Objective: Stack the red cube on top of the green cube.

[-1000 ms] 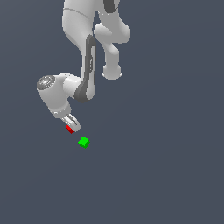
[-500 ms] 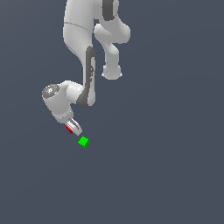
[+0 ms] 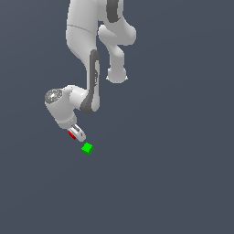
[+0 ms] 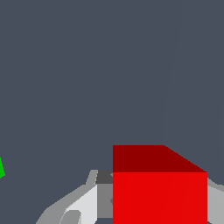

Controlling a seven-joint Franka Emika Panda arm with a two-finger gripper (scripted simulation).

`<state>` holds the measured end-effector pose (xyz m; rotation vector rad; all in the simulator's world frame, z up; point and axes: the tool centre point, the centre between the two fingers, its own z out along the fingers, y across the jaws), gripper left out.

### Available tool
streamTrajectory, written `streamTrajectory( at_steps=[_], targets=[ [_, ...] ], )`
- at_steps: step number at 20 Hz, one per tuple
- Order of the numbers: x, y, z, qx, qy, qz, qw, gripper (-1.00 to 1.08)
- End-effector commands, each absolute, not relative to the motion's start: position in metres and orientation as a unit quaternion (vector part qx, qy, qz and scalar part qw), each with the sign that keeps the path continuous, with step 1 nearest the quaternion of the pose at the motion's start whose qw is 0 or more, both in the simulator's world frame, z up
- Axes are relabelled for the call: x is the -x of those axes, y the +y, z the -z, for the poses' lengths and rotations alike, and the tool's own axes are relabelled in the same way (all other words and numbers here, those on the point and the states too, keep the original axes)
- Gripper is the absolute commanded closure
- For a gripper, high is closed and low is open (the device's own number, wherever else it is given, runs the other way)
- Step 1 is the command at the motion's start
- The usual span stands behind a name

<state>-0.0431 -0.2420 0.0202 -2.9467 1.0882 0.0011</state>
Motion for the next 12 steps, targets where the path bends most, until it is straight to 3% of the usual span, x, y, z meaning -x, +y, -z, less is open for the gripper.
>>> streamTrajectory(
  at_steps=[1, 12],
  targets=[
    [0.043, -0.243, -0.02, 0.938, 0.347, 0.0, 0.0, 1.08],
    [0.044, -0.242, -0.045, 0.938, 0.346, 0.0, 0.0, 1.08]
  ],
)
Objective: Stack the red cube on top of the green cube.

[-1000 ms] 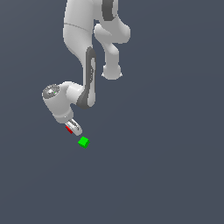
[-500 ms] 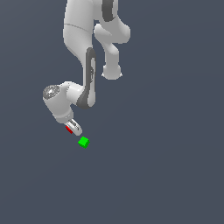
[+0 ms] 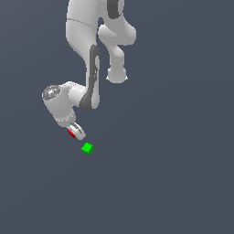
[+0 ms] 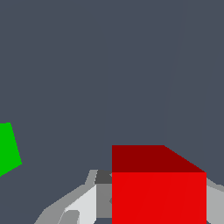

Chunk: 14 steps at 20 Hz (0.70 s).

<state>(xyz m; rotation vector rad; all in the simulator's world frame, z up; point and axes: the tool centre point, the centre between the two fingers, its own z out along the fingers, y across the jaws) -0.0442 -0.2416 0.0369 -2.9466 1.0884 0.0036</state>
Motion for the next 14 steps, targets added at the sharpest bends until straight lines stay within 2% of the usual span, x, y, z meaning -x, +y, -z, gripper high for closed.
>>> streamTrajectory(
  at_steps=[1, 8, 14],
  targets=[
    [0.044, -0.242, -0.05, 0.938, 0.347, 0.0, 0.0, 1.08],
    [0.044, -0.242, -0.098, 0.938, 0.347, 0.0, 0.0, 1.08],
    [0.044, -0.243, -0.119, 0.938, 0.347, 0.0, 0.0, 1.08]
  ],
)
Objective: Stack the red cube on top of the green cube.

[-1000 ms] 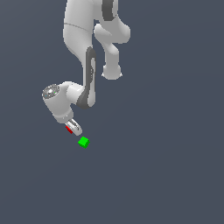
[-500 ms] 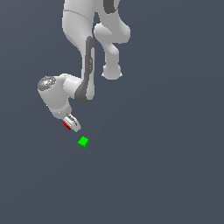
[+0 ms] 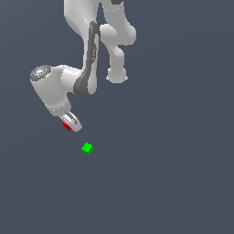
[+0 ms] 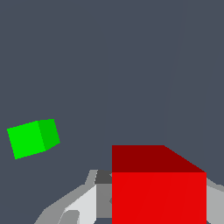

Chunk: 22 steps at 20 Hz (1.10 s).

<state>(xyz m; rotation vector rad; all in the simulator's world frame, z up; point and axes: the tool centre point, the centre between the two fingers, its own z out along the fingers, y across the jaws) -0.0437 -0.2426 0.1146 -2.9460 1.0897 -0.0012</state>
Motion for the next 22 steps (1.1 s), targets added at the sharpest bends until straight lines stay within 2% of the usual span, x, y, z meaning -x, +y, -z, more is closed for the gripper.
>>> streamTrajectory(
  at_steps=[1, 10, 22],
  targets=[
    [0.044, -0.243, -0.12, 0.938, 0.347, 0.0, 0.0, 1.08],
    [0.03, -0.228, -0.11, 0.938, 0.347, 0.0, 0.0, 1.08],
    [-0.03, -0.168, -0.072, 0.938, 0.347, 0.0, 0.001, 1.08]
  ],
)
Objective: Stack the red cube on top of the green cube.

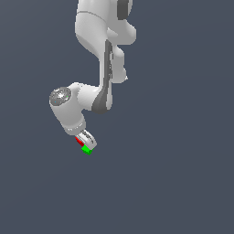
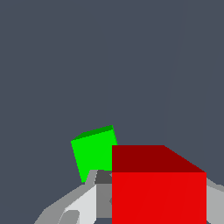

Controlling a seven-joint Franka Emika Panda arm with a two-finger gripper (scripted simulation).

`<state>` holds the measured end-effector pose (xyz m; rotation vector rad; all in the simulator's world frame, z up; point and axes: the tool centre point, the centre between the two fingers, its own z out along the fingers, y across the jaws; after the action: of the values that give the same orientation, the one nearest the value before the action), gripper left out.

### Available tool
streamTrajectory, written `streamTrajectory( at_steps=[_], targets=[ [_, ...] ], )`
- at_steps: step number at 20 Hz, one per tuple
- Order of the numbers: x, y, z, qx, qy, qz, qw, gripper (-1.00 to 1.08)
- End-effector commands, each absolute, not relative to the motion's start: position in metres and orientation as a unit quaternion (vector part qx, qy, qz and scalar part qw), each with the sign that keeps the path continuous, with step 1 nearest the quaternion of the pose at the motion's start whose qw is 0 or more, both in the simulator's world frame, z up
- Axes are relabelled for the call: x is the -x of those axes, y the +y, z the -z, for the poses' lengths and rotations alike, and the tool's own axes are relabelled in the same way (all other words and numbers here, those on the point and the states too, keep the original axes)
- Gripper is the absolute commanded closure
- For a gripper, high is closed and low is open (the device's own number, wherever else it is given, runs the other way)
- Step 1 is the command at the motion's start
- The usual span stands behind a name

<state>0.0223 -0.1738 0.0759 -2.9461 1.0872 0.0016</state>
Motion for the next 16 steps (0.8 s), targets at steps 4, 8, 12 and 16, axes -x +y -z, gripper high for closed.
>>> streamTrajectory(
  at_steps=[4, 8, 12, 16],
  targets=[
    [-0.042, -0.156, -0.065, 0.938, 0.347, 0.0, 0.0, 1.08],
    [-0.048, -0.152, -0.062, 0.938, 0.347, 0.0, 0.0, 1.08],
    [-0.048, -0.152, -0.062, 0.938, 0.347, 0.0, 0.0, -0.92],
    [-0.048, -0.152, -0.062, 0.938, 0.347, 0.0, 0.0, -0.92]
  ],
)
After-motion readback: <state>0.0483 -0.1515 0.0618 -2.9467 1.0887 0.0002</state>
